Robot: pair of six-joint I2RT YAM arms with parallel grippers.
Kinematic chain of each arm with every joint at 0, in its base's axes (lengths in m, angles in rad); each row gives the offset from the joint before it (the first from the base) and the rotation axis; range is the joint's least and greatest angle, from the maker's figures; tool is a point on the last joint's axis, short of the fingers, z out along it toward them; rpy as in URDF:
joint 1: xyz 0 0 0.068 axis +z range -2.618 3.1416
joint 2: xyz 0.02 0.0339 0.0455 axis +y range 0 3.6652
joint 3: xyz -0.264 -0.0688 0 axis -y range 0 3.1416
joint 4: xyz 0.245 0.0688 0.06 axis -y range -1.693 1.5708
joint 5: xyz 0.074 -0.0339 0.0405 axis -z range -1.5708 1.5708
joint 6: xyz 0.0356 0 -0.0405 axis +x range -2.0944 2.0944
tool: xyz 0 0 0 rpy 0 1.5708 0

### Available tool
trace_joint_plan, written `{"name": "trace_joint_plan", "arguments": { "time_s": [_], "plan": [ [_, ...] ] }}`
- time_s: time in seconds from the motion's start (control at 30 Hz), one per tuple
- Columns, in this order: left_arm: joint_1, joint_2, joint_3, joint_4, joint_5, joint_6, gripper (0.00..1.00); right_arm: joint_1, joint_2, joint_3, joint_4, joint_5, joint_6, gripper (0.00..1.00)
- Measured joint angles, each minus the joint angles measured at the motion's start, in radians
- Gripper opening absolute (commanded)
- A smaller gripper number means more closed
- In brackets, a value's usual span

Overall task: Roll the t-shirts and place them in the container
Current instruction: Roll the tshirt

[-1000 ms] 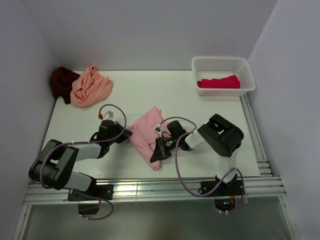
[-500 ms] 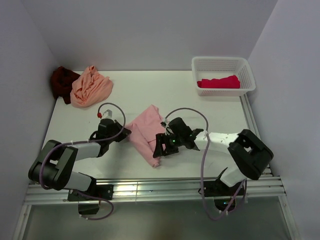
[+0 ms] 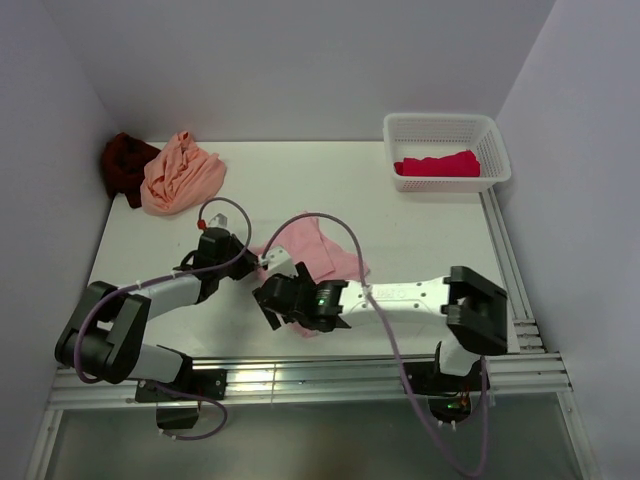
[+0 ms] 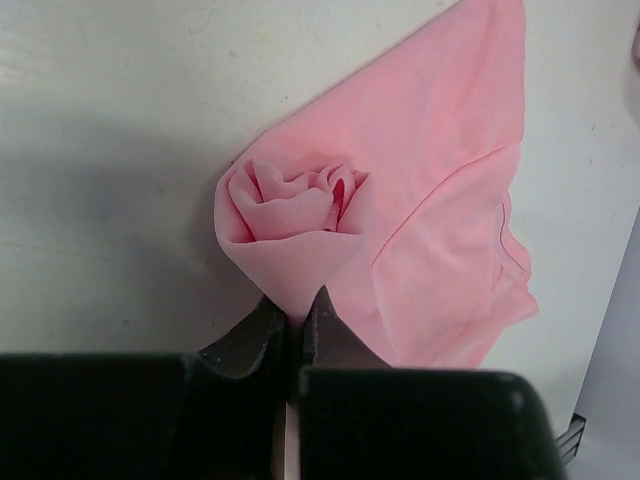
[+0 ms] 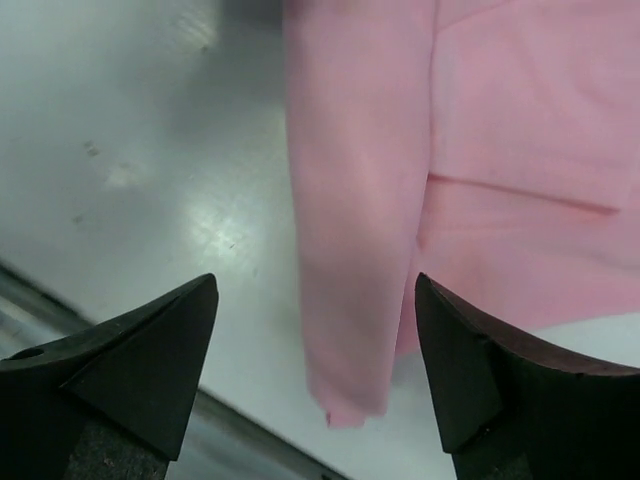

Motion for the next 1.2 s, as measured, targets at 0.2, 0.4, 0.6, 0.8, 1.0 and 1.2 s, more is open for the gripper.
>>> {"name": "trace_joint_plan", "arguments": {
  "time_s": [0.2,0.4,0.6,0.8,1.0,1.2],
  "plan": [
    [0.000,-0.005,0.008,-0.053,0.032,-0.027,0.04,0.070,0.220,0.119,-0.053,0.264,-0.002,0.86],
    [0.000,-0.008,0.029,-0.095,0.055,-0.041,0.05,0.107,0.334,0.208,-0.089,0.429,0.005,0.86],
    [0.000,-0.011,0.035,-0.114,0.082,-0.059,0.05,0.123,0.408,0.261,-0.091,0.515,0.009,0.86],
    [0.003,-0.011,0.037,-0.135,0.107,-0.086,0.04,0.125,0.508,0.281,-0.104,0.598,0.042,0.86],
    [0.015,-0.013,0.037,-0.162,0.117,-0.120,0.03,0.127,0.570,0.363,-0.217,0.666,0.139,0.81],
    [0.031,-0.013,0.060,-0.223,0.116,-0.128,0.02,0.127,0.603,0.392,-0.329,0.729,0.222,0.80]
  ]
}}
